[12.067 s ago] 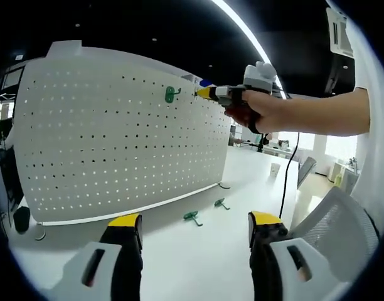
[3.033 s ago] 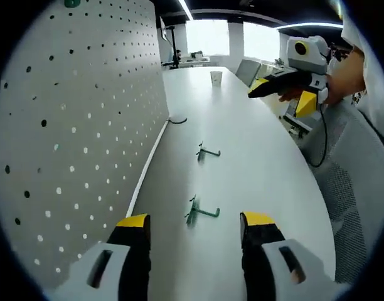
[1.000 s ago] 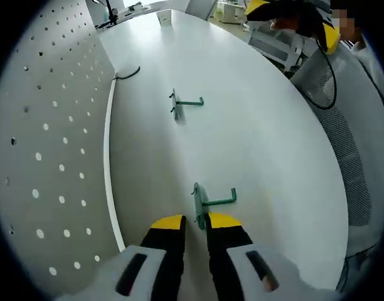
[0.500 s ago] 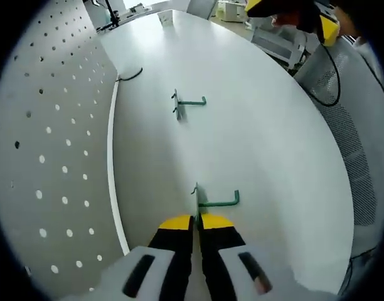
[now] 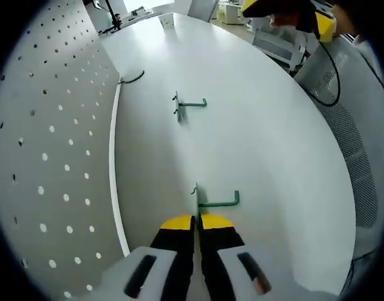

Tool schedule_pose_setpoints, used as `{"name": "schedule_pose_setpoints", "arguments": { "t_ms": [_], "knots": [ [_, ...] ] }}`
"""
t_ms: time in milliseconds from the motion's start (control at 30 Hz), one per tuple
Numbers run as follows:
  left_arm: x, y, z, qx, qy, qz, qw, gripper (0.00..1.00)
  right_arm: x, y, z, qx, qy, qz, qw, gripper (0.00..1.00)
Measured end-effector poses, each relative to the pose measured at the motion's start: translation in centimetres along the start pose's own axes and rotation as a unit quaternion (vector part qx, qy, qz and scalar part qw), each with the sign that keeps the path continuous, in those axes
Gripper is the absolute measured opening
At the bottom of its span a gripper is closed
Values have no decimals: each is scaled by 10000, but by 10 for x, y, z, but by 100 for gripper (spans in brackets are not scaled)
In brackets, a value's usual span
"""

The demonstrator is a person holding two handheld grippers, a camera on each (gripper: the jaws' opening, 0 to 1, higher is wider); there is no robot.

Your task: Insert the hook assembly into the mounting plate slot until the hook locks in place.

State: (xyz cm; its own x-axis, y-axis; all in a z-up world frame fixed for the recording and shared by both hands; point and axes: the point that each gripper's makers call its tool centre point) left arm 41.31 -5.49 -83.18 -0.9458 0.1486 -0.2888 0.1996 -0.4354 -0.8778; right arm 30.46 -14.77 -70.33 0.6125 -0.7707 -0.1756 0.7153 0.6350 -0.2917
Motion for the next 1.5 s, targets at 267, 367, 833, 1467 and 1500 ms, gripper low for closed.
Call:
{"name": "schedule_pose_setpoints", "arguments": {
  "t_ms": [267,367,833,1467,1500],
  "knots": [
    [-11,-7,11,672,-550,247,9959,1,5,-3,2,102,120,-64,9999,41],
    [-20,-13,14,837,-1002,419,9906,1,5,-3,2,113,117,-57,9999,41],
    [-26,-47,28,1552,-1567,927,9710,1,4,-3,4,194,178,-32,9996,41],
    [-43,-105,40,2390,-2427,1787,9231,1,-3,-2,9,296,152,113,9994,41],
    [-42,-108,40,2415,-2439,1817,9215,1,-4,-1,10,307,151,141,9993,41]
  ]
}}
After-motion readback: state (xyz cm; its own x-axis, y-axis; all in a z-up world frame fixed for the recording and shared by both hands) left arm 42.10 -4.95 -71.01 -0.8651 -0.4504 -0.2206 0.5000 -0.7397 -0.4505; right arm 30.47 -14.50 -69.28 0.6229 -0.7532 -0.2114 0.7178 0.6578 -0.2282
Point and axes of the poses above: the point that each gripper's makers call its tool centre point, and the gripper's own axes: y roughly forward along the fingers, x roughly to its right, z roughly out of its top, and after that the axes turned 12 degrees about z, right-handed
